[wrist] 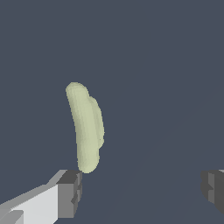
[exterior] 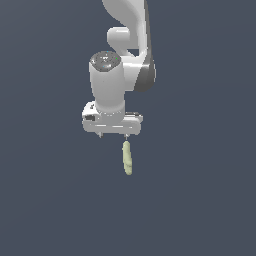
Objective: Pick up the object and move it to a goal position.
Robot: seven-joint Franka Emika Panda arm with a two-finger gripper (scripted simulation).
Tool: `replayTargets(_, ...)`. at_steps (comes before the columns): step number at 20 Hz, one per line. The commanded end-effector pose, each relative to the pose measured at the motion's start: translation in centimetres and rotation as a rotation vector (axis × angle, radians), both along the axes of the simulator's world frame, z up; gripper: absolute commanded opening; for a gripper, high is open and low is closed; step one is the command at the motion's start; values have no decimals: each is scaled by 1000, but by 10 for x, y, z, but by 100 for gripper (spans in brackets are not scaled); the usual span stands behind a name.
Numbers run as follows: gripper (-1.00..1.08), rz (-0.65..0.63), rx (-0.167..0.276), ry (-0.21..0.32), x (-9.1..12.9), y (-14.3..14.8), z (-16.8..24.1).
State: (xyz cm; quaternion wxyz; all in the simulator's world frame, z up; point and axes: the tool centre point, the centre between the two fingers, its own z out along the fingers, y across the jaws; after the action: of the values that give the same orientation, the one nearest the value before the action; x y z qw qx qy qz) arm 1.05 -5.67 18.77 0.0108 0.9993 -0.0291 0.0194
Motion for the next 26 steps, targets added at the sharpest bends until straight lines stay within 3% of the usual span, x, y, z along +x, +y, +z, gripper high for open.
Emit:
replayTargets(1, 28, 0, 0, 0, 0, 0, 0)
replayTargets(14, 28, 29, -3, 1, 1, 0, 1)
replayTargets(20, 28, 41, 43, -10, 0, 6, -6)
replayTargets(26, 28, 60, 124, -36, 0, 17, -17)
